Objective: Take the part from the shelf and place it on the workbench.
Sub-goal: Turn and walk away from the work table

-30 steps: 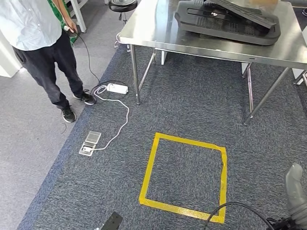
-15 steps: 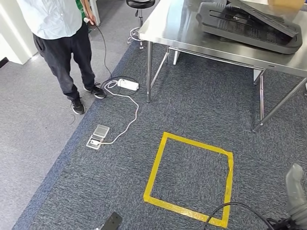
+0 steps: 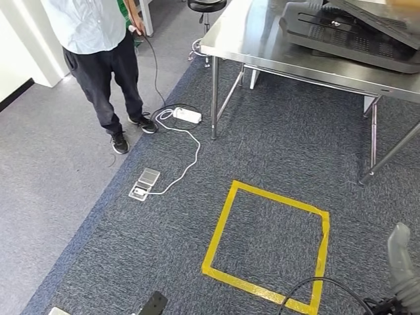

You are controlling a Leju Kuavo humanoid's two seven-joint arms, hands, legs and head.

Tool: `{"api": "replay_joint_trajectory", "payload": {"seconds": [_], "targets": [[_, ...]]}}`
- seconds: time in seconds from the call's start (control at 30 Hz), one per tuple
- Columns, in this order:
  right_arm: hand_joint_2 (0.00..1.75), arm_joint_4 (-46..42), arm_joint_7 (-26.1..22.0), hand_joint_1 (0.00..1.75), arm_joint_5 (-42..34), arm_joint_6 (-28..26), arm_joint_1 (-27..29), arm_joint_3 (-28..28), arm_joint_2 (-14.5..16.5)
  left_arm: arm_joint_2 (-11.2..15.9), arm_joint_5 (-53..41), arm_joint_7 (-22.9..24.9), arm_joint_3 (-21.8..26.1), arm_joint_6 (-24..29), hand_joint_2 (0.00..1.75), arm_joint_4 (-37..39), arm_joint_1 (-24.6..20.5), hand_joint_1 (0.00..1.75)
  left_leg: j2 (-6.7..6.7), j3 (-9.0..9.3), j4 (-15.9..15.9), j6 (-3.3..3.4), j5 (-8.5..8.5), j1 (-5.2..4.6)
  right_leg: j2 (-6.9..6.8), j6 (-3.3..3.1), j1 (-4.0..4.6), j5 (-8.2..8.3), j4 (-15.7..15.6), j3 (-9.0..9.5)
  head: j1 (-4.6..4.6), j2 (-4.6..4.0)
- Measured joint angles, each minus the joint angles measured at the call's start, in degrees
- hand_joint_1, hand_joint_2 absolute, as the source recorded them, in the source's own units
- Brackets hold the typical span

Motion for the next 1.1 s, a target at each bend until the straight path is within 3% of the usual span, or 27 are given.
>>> {"api": "replay_joint_trajectory", "payload": {"seconds": [0.07, 0.1, 0.13, 0.17, 0.23, 0.27, 0.4, 0.47, 0.53, 0.57, 0.6, 0.63, 0.7, 0.77, 0.87, 0.93, 1.03, 1.07, 1.1], "targets": [[1.75, 0.0, 0.0, 0.0, 0.1, 0.0, 0.1, 0.0, 0.0, 0.0, 0.0, 0.0, 0.0, 0.0, 0.0, 0.0, 0.1, 0.0, 0.2, -2.61, 6.2, -0.42, -2.14, 0.17, -0.78, 0.0, 0.02, -0.01, 0.0, -0.03, 0.01, 0.0], [1.75, 0.0, 0.0, 0.0, 0.1, 0.0, 0.1, 0.0, 0.0, 0.0, 0.0, 0.0, 0.0, 0.0, 0.0, 0.0, 0.2, 0.0, 0.32, -2.63, 6.5, -0.55, -1.67, 0.26, -1.11, 0.02, 0.02, -0.03, 0.1, -0.01, 0.02, 0.0], [1.75, 0.0, 0.0, 0.0, 0.1, 0.0, 0.1, 0.0, 0.0, 0.0, 0.0, 0.0, 0.0, 0.0, 0.0, 0.0, 0.3, 0.0, 0.5, -1.48, 4.4, -0.62, -0.14, 0.36, -1.36, 0.09, 0.0, -0.07, 0.1, 0.04, 0.01, 0.0], [1.75, 0.0, 0.0, 0.0, 0.2, 0.0, 0.0, 0.0, 0.0, 0.1, 0.0, 0.0, 0.0, 0.0, 0.0, 0.0, 0.3, 0.0, 0.85, 0.5, 0.5, -0.62, 1.91, 0.45, -1.56, 0.23, -0.02, -0.16, 0.2, 0.1, 0.01, 0.0], [1.75, 0.0, 0.0, 0.0, 0.2, 0.0, 0.0, 0.0, 0.0, 0.1, 0.0, 0.0, 0.0, 0.0, 0.0, 0.0, 0.2, 0.0, 1.85, 4.01, -6.6, -0.36, 4.42, 0.36, -1.82, 0.75, 0.19, -0.4, 0.6, -0.02, 0.02, 0.0], [1.75, 0.0, 0.0, 0.0, 0.3, 0.0, 0.0, 0.0, 0.0, 0.1, 0.0, 0.0, 0.0, 0.1, 0.0, 0.0, 0.2, 0.0, 2.18, 4.73, -8.3, -0.12, 4.74, 0.24, -1.93, 1.05, 0.31, -0.47, 0.8, -0.16, 0.05, 0.0], [1.75, 0.0, 0.0, 0.0, 0.8, 0.0, 0.0, 0.0, 0.0, 0.1, 0.0, 0.1, 0.0, 0.1, 0.0, 0.0, 0.4, 0.0, 1.72, 4.56, -9.0, 1.28, 4.92, 0.08, -2.2, 2.08, 0.19, -1.05, 1.4, -0.45, 0.08, 0.0], [1.75, 0.0, 0.0, 0.0, 0.9, 0.0, 0.0, 0.0, 0.0, 0.1, 0.0, 0.1, 0.0, 0.1, 0.0, 0.0, 0.3, 0.0, 1.4, 4.49, -9.1, 1.84, 5.18, 0.27, -1.29, 2.51, 0.08, -4.0, 5.6, -2.15, 0.16, 0.0], [1.75, 0.0, 0.0, 0.0, 1.0, 0.0, 0.1, 0.0, 0.0, 0.1, 0.0, 0.1, 0.0, 0.1, 0.0, 0.0, 0.3, 0.0, 1.06, 4.35, -9.1, 2.07, 5.26, 0.14, -0.58, 2.68, 0.05, -7.78, 13.5, -5.61, 0.21, 0.0], [1.75, 0.0, 0.0, 0.0, 1.0, 0.0, 0.1, 0.0, 0.0, 0.1, 0.0, 0.1, 0.1, 0.1, 0.0, 0.0, 0.4, 0.0, 0.85, 4.33, -9.1, 2.11, 5.27, 0.05, -0.51, 2.7, 0.05, -8.65, 16.5, -6.97, 0.2, 0.0], [1.75, 0.1, 0.0, 0.0, 1.0, 0.0, 0.1, 0.0, 0.0, 0.1, 0.0, 0.2, 0.1, 0.1, 0.0, 0.0, 0.4, 0.0, 0.59, 4.34, -9.1, 2.13, 5.28, -0.04, -0.48, 2.65, 0.06, -8.4, 17.5, -7.42, 0.19, 0.0], [1.75, 0.1, 0.0, 0.0, 1.0, 0.0, 0.2, 0.0, 0.0, 0.0, 0.0, 0.2, 0.1, 0.1, 0.0, 0.0, 0.4, 0.0, 0.27, 4.41, -9.1, 2.13, 5.29, -0.12, -0.4, 2.52, 0.08, -7.01, 16.1, -6.73, 0.18, 0.0], [1.75, 0.1, 0.0, 0.0, 1.1, 0.0, 0.1, 0.0, 0.0, 0.0, 0.0, 0.2, 0.1, 0.1, 0.0, 0.0, 0.4, 0.0, -0.42, 4.57, -9.1, 2.11, 5.29, -0.17, 0.55, 1.95, 0.14, -2.88, 8.5, -3.15, 0.18, 0.0], [1.75, 0.1, 0.0, 0.0, 1.1, 0.0, 0.1, 0.0, 0.0, 0.0, -0.1, 0.2, 0.1, 0.1, 0.0, 0.0, 0.3, 0.0, -1.01, 4.36, -9.0, 1.85, 5.43, -0.22, 1.81, 1.37, 0.28, -0.66, 2.5, -0.52, 0.18, 0.0], [1.75, 0.0, 0.0, 0.0, 1.3, 0.0, 0.1, -0.1, 0.0, 0.0, -0.1, 0.2, 0.1, 0.1, 0.0, 0.0, 0.4, 0.0, -1.47, 3.79, -9.0, 1.01, 5.74, -0.11, 1.81, 0.89, 0.37, -0.53, 0.8, -0.2, 0.12, 0.0], [1.75, 0.0, 0.0, 0.0, 1.4, 0.0, 0.1, 0.0, 0.0, 0.0, -0.1, 0.2, 0.1, 0.1, 0.0, 0.0, 0.4, 0.0, -0.96, 3.15, -7.7, 0.5, 4.53, -0.11, 1.16, 0.42, 0.11, -0.18, 0.3, -0.14, 0.05, 0.0], [1.75, 0.0, 0.0, 0.0, 1.5, 0.0, 0.2, 0.0, 0.0, 0.0, -0.1, 0.2, 0.1, 0.1, 0.0, 0.0, 0.3, 0.0, 0.05, -1.21, 2.3, -0.16, -0.8, 0.05, -0.13, 0.05, 0.02, -0.04, 0.1, -0.16, -0.04, 0.0], [1.75, 0.0, 0.0, 0.0, 1.5, 0.0, 0.2, 0.0, 0.0, 0.0, -0.1, 0.2, 0.1, 0.1, 0.0, 0.0, 0.3, 0.0, 0.15, -2.63, 5.6, -0.34, -2.01, 0.11, -0.55, 0.05, 0.03, -0.04, 0.1, -0.18, -0.03, 0.0], [1.75, 0.0, 0.0, 0.0, 1.6, 0.0, 0.2, -0.1, 0.0, 0.0, -0.1, 0.2, 0.1, 0.1, 0.0, 0.0, 0.4, 0.0, 0.26, -3.17, 7.1, -0.46, -2.15, 0.16, -0.91, 0.06, 0.04, -0.05, 0.2, -0.17, -0.03, 0.0]]}}
